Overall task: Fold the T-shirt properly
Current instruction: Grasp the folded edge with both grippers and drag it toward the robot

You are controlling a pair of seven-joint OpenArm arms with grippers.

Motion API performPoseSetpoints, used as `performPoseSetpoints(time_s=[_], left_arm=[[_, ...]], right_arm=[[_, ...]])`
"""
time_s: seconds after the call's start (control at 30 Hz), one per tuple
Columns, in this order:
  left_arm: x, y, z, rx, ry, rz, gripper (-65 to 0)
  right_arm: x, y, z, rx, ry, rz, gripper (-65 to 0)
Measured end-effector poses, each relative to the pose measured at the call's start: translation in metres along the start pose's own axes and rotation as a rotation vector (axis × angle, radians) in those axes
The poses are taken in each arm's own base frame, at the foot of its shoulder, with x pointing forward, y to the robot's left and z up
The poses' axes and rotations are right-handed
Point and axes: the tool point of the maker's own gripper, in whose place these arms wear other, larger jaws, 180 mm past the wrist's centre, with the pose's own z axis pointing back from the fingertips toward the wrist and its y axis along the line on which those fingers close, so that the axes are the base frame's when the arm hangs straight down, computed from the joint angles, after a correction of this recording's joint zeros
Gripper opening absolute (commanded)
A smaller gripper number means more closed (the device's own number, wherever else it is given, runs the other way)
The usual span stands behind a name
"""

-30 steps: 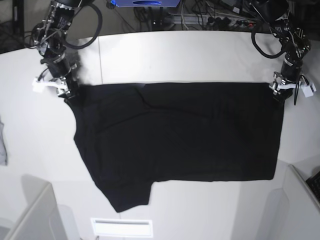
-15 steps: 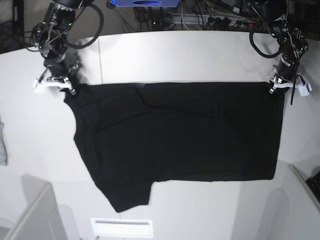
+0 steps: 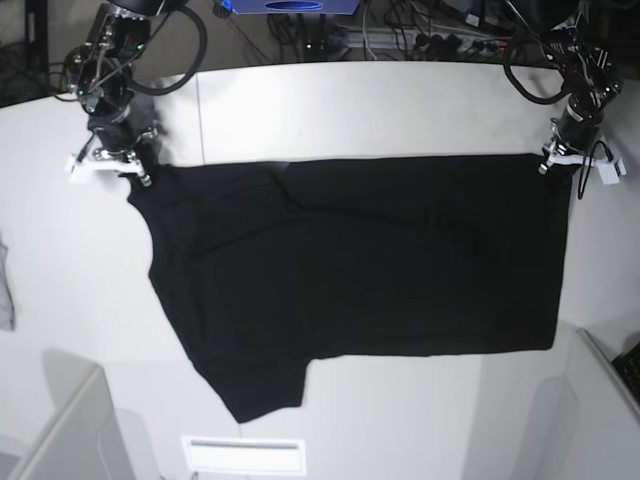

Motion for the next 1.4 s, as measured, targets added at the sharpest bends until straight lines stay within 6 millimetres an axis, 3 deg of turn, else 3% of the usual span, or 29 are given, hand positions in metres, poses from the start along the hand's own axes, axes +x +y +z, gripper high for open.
performPoseSetpoints(time_s=[0.5, 0.97, 1.4], left_arm=[[-0.012, 0.014, 0.017, 0.02, 0.015, -0.016, -65.0], [-0.026, 0.025, 0.052, 0.076, 0.078, -0.123, -65.0], [-0.048, 0.02, 0.062, 0.047, 0.117, -0.143, -65.0]], right_arm=[[-0.011, -0.009, 0.025, -0.039, 0.051, 0.055, -65.0], [-0.021, -0.024, 0.051, -0.082, 0.068, 0.086, -65.0], [-0.019, -0.059, 0.077, -0.154, 0.046, 0.045, -65.0]])
